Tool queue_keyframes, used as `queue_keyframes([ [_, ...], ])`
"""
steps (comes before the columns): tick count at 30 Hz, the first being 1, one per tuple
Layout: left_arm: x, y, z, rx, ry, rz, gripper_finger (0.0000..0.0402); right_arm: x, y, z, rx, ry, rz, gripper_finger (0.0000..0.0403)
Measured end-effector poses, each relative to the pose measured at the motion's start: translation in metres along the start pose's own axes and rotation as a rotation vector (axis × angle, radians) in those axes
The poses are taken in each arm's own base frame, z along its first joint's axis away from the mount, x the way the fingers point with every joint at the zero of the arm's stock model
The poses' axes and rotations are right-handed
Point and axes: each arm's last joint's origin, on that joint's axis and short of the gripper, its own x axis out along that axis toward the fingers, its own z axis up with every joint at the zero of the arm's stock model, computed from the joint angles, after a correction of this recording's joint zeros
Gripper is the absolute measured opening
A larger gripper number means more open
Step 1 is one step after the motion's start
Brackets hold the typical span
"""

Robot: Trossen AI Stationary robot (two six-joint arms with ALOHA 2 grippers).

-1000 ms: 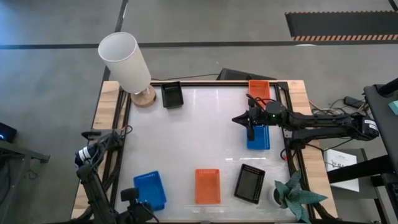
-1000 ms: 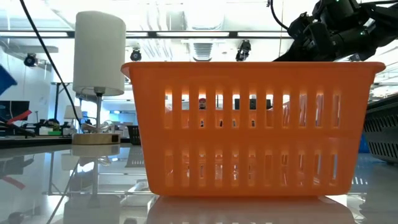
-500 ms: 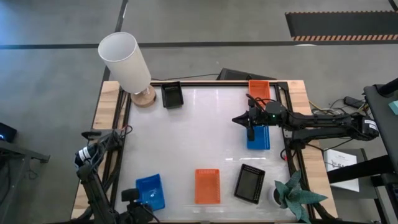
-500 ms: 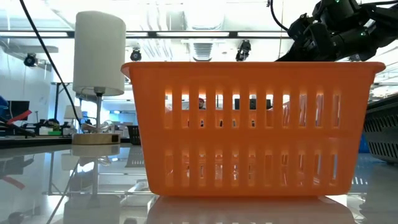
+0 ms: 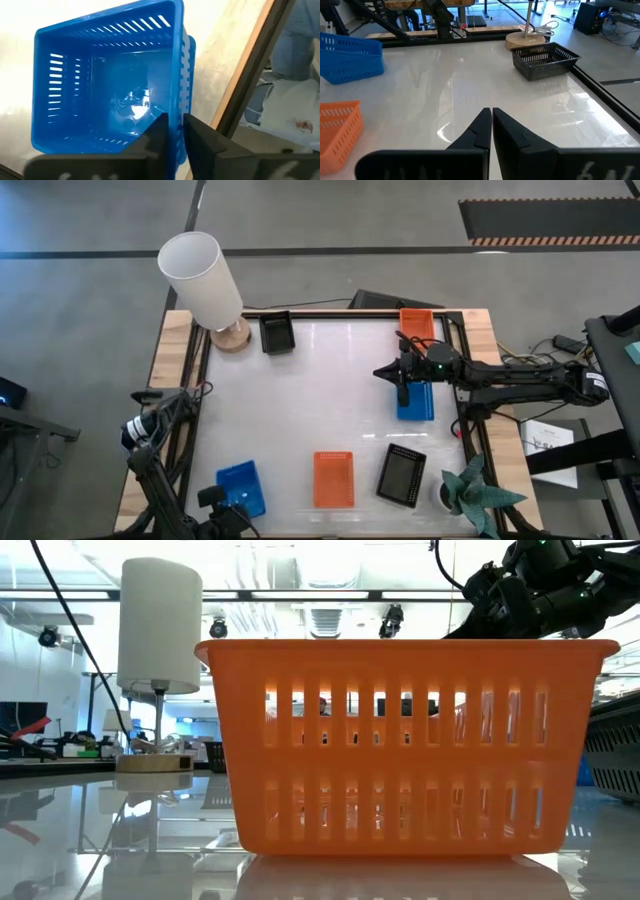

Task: Stack baskets by color
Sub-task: Stack the top blue bin on top of the bottom left blue bin

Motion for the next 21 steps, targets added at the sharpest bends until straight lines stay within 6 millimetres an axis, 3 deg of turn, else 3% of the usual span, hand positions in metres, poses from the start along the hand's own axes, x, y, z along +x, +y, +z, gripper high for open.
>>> queue_keyframes([
  [4, -0.002, 0.001, 0.001, 0.002, 0.0, -0.006, 0.0004, 0.0, 0.0, 0.0, 0.0, 0.0, 0.0, 0.0009],
  [10, -0.012, 0.006, 0.005, -0.004, 0.001, -0.003, 0.0001, 0.0, 0.0, 0.0, 0.0, 0.001, 0.0, 0.0009],
  [21, 0.006, 0.004, 0.007, -0.029, 0.006, -0.012, 0.0, 0.0, 0.0, 0.0, 0.0, 0.001, 0.0, 0.0009],
])
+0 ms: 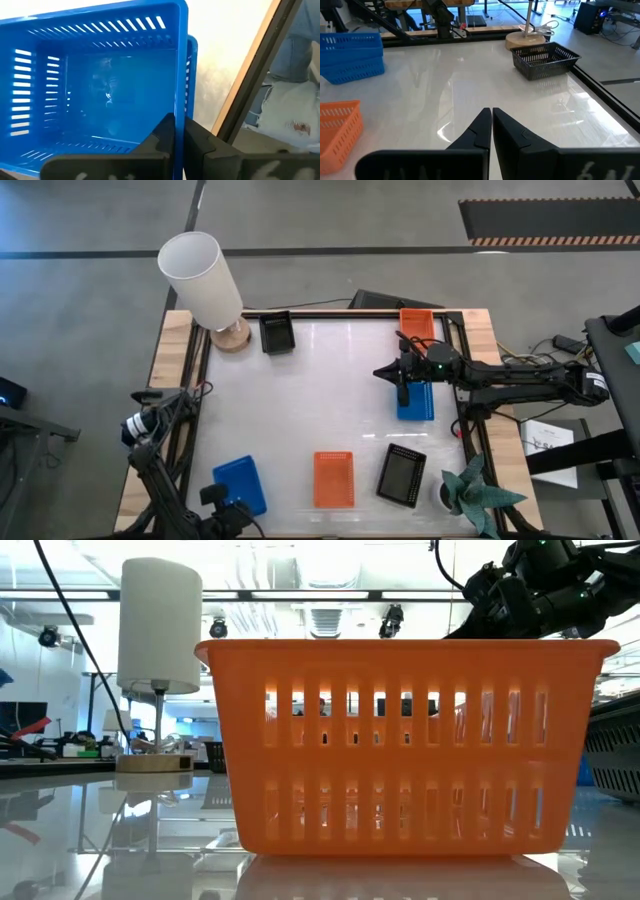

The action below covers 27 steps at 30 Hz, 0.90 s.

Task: Stack baskets by color
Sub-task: Stack the top blue bin on top of the bottom left blue bin

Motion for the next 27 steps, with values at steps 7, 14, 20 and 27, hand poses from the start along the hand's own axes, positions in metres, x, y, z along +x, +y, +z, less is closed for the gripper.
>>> queue_keyframes([
  [7, -0.001, -0.003, 0.003, -0.021, 0.015, -0.044, 0.0034, 0.0, 0.0, 0.0, 0.0, 0.0, 0.0, 0.0009],
  [14, -0.012, 0.002, 0.007, -0.03, 0.021, -0.075, 0.0098, 0.0, 0.0, 0.0, 0.0, 0.0, 0.0, 0.0009],
  [20, -0.024, 0.005, 0.012, -0.052, 0.004, -0.129, 0.011, 0.0, 0.0, 0.0, 0.0, 0.0, 0.0, 0.0009],
  [27, -0.015, -0.01, 0.015, -0.106, -0.081, -0.272, 0.0056, 0.0, 0.0, 0.0, 0.0, 0.001, 0.0, 0.0009],
])
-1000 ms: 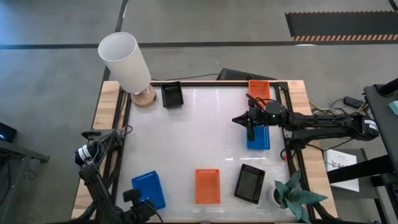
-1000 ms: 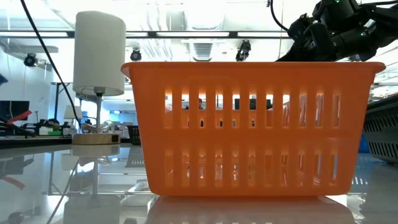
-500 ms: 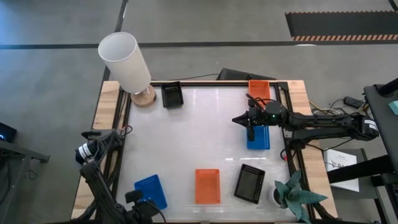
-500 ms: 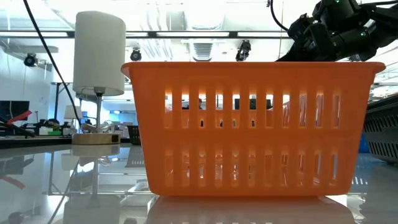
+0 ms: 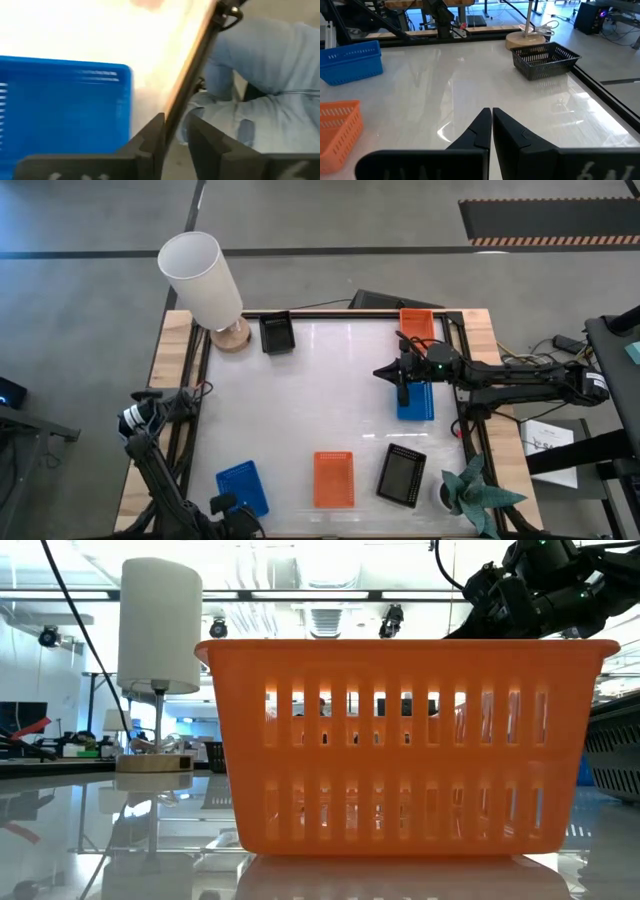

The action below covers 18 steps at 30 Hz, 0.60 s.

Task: Stack baskets by color
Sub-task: Stack the top blue bin on top of the bottom left blue bin

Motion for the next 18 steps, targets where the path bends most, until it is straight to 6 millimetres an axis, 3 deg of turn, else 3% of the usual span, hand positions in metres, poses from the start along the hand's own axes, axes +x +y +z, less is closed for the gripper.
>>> queue_keyframes([
  [6, 0.019, -0.005, -0.002, -0.009, 0.017, -0.113, 0.0004, 0.0, 0.0, 0.0, -0.004, 0.0, 0.0, 0.0009],
  [18, 0.033, 0.009, -0.008, 0.0, 0.221, -0.031, 0.0, 0.0, 0.0, 0.0, -0.011, 0.001, 0.0, 0.0009],
])
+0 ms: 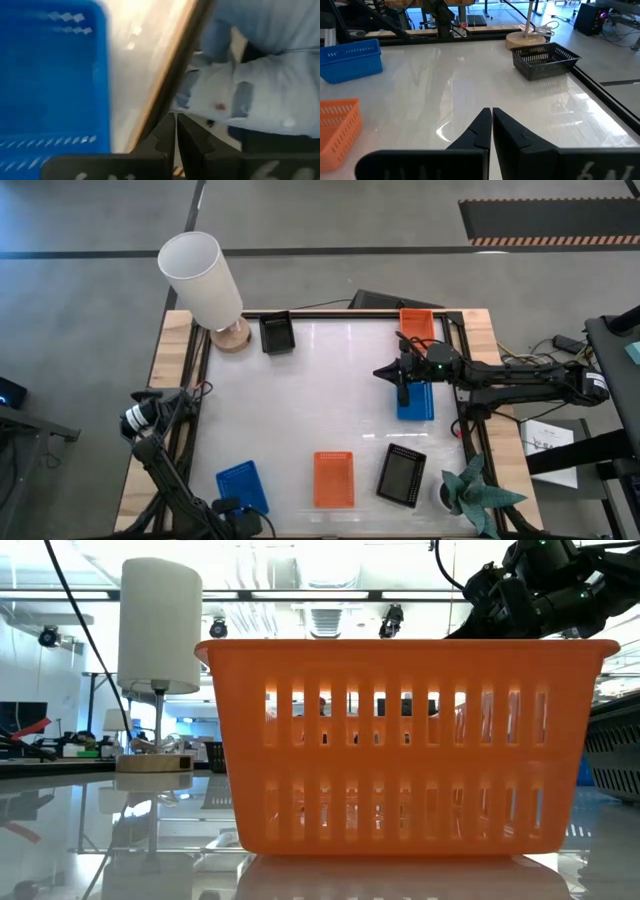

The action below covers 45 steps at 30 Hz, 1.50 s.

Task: Stack baskets by color
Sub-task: Stack the top blue bin on top of the bottom left blue bin, then stack the right blue bin on top of the bottom blue bin

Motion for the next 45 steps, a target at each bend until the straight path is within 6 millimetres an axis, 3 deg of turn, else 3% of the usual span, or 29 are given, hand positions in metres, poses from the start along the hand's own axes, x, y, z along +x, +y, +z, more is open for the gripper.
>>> queue_keyframes([
  [14, 0.0, 0.025, -0.005, -0.017, 0.079, 0.239, 0.0, 0.0, 0.0, -0.001, -0.005, 0.014, 0.001, 0.0009],
  [25, -0.027, 0.03, -0.003, -0.043, 0.104, 0.227, 0.0, 0.0, 0.0, -0.001, -0.005, 0.013, 0.0, 0.0009],
  [35, -0.055, 0.049, 0.023, -0.023, -0.353, 0.142, 0.0, 0.0, 0.0, -0.001, -0.005, 0.013, 0.0, 0.0009],
  [39, -0.05, 0.063, 0.042, 0.031, -0.493, 0.046, 0.0, 0.0, 0.0, -0.001, -0.005, 0.014, 0.0, 0.0009],
  [45, -0.029, 0.1, 0.079, 0.17, -0.684, -0.07, 0.0, 0.0, 0.0, -0.001, -0.011, 0.009, 0.0, 0.0009],
])
